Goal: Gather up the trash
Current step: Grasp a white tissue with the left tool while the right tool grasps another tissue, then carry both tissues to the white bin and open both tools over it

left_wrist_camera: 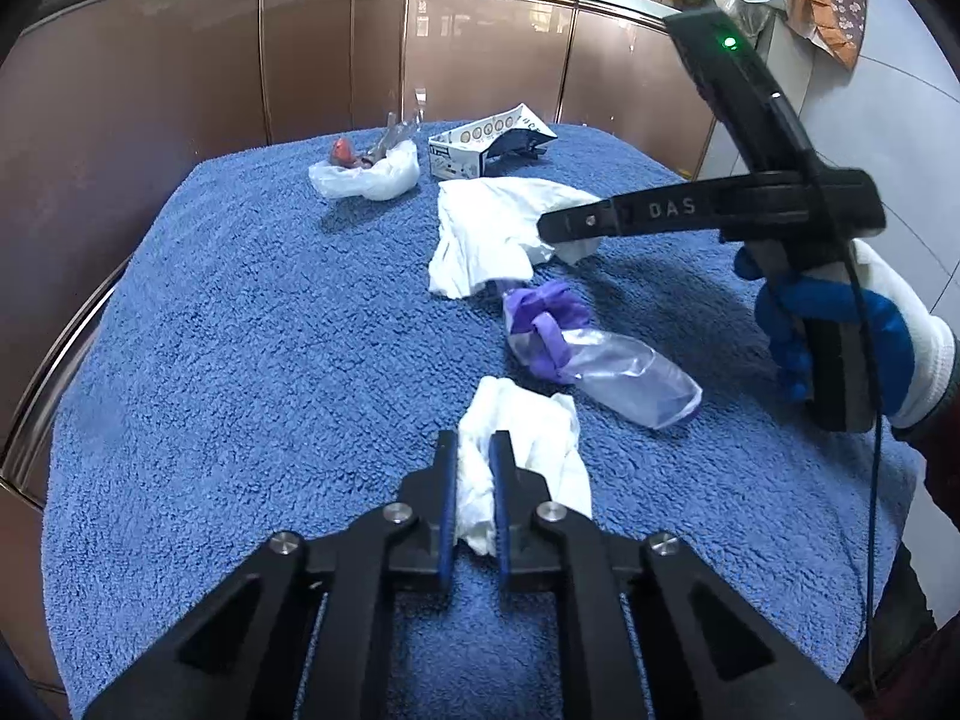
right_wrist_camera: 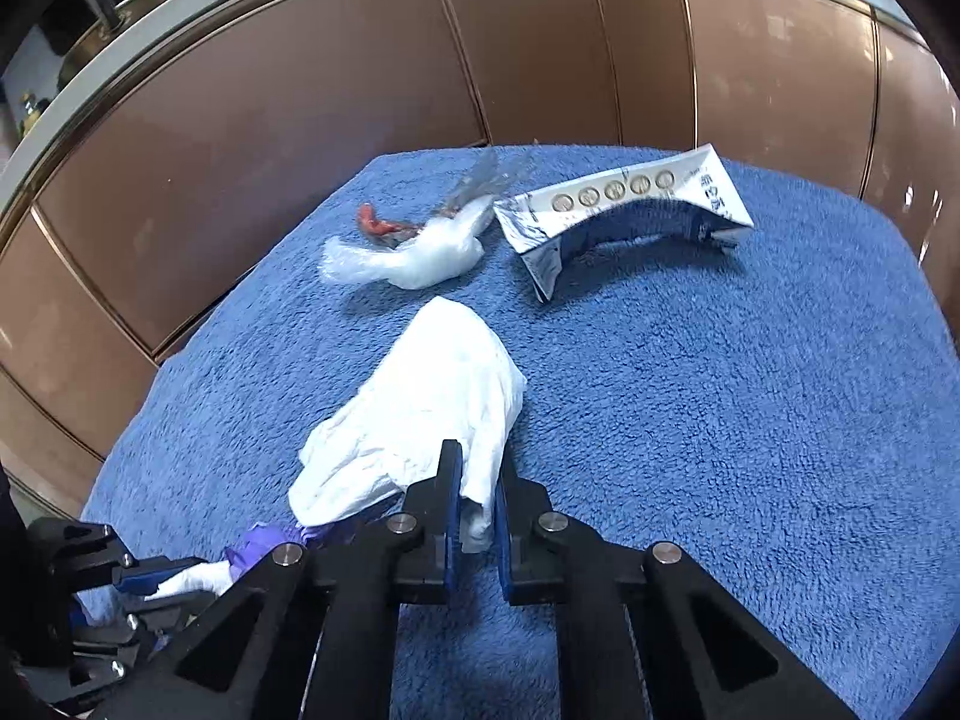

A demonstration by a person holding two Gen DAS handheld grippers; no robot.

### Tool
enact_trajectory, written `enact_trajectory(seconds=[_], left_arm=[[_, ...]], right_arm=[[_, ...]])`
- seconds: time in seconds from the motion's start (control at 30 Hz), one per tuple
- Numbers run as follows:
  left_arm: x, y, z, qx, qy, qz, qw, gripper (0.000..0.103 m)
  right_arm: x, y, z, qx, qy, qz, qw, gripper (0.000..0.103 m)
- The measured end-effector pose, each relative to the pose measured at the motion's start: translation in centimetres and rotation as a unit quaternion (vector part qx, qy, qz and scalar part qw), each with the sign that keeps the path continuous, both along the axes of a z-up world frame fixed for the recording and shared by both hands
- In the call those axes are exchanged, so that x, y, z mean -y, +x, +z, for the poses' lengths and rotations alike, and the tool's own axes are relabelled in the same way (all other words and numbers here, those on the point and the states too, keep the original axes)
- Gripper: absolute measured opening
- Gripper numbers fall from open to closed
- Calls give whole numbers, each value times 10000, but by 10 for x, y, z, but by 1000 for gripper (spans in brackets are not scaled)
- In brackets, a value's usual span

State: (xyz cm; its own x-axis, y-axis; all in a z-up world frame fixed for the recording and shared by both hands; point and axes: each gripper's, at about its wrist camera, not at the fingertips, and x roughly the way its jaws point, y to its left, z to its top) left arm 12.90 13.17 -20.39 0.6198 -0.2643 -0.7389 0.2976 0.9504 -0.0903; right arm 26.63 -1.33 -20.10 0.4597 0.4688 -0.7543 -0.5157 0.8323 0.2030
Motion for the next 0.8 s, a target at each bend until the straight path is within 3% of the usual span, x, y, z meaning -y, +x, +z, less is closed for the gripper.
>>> enact_trajectory(seconds=[0.47, 0.8], left_arm=[[-17, -19, 16, 294, -165, 339, 9989, 7], [-26, -49, 59, 725, -277, 455, 9959, 6]], right_arm=[[53, -61, 74, 806, 407, -392, 9951, 9], [92, -109, 118, 1306, 562, -698, 9874, 9]])
